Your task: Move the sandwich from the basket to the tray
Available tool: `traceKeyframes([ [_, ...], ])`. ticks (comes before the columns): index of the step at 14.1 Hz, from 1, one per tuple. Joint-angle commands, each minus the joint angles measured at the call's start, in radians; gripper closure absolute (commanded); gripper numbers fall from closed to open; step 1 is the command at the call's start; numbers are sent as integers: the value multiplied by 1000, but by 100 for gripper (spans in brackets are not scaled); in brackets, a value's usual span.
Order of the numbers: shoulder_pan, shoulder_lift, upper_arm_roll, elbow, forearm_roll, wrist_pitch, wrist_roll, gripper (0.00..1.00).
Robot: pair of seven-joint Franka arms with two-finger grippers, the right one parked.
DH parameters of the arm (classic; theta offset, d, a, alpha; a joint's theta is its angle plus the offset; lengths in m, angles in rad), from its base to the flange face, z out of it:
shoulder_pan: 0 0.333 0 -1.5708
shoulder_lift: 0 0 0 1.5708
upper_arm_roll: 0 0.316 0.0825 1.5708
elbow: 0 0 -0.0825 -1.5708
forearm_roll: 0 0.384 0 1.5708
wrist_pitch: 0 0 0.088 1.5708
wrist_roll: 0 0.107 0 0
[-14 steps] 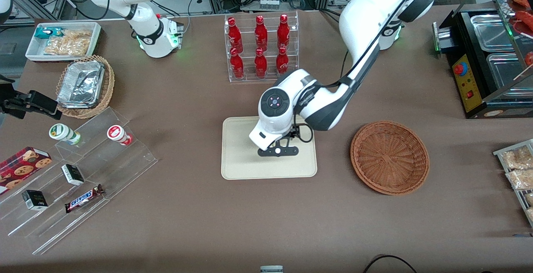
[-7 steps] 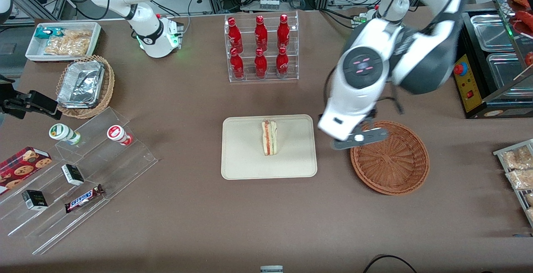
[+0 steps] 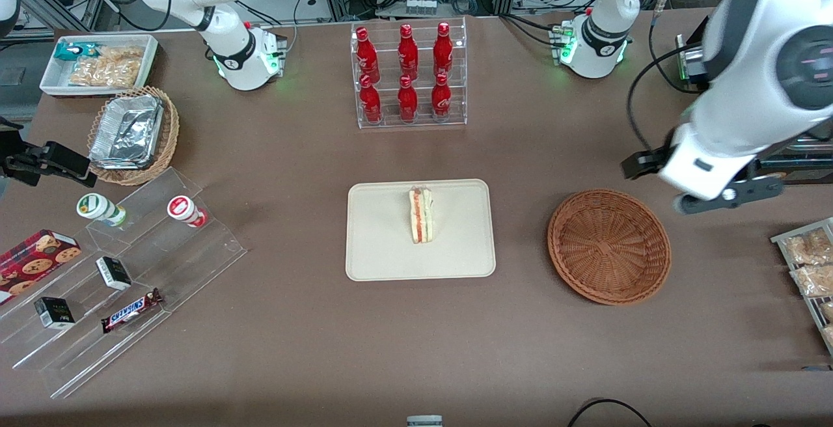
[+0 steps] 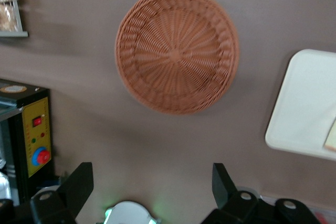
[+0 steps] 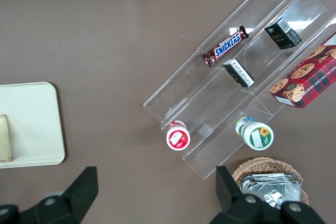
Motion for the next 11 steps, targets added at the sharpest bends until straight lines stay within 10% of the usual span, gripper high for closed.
traceKeyframes([
  [1, 78, -72, -11, -39, -29, -63, 65, 0],
  [11, 89, -254, -11, -195, -77, -65, 152, 0],
])
